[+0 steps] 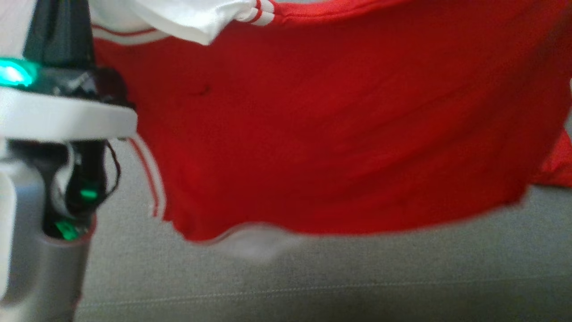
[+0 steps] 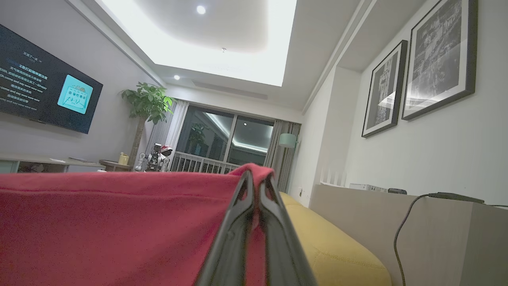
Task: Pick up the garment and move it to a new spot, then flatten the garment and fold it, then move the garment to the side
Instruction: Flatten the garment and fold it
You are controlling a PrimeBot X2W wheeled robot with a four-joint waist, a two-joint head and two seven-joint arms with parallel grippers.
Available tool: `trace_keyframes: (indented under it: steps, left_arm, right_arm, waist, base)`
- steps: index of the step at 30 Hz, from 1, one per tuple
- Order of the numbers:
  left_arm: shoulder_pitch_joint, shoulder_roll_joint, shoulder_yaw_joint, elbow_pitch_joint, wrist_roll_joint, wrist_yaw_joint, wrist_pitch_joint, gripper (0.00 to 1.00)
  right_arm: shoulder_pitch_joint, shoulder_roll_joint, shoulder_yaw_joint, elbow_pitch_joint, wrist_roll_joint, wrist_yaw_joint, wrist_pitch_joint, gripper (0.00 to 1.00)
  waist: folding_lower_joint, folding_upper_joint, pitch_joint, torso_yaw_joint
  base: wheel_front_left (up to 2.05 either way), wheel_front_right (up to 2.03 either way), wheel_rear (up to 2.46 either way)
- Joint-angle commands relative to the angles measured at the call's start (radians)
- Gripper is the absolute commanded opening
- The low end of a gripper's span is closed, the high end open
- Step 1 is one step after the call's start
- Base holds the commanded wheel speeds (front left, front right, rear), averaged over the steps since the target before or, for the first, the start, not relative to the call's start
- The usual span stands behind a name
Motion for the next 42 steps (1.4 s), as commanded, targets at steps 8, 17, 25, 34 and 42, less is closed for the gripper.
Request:
trace_keyframes:
  steps: [8, 17, 25, 34, 42]
  left_arm:
    - [-0.187, 0.104, 0.024, 0.027, 0.021, -0.023, 0.126, 0.0]
    - [-0.539, 0.147, -0.068, 0.326, 0.115, -0.146, 0.16, 0.0]
    - [-0.994, 0.059, -0.098, 0.721, 0.249, -0.122, -0.01, 0.0]
    - [-1.127, -0.036, -0.147, 1.029, 0.292, -0.127, -0.24, 0.0]
    - [-0.904, -0.1, -0.251, 1.195, 0.285, -0.225, -0.275, 0.0]
  right_arm:
    - [-0.082, -0.008, 0.056, -0.044, 0.017, 0.0, 0.115, 0.0]
    - [-0.351, -0.099, 0.171, 0.164, 0.124, 0.0, 0.12, 0.0]
    - [-0.887, -0.116, 0.239, 0.583, 0.044, 0.0, -0.15, 0.0]
    - [-1.041, -0.044, 0.177, 0.91, -0.015, 0.0, -0.368, 0.0]
    - [-0.8, -0.037, 0.296, 1.142, 0.096, 0.0, -0.335, 0.0]
  waist:
    - [0.0, -0.0001, 0.051, 0.005]
    - [0.0, -0.0001, 0.299, 0.016]
    - [0.0, -0.0001, 0.498, 0.024]
    - [0.0, -0.0001, 0.552, 0.044]
    - [0.0, -0.0001, 0.542, 0.044]
  base:
    - [0.0, 0.0, 0.0]
    - [0.0, 0.0, 0.0]
    - [0.0, 0.0, 0.0]
    - [0.0, 0.0, 0.0]
    - [0.0, 0.0, 0.0]
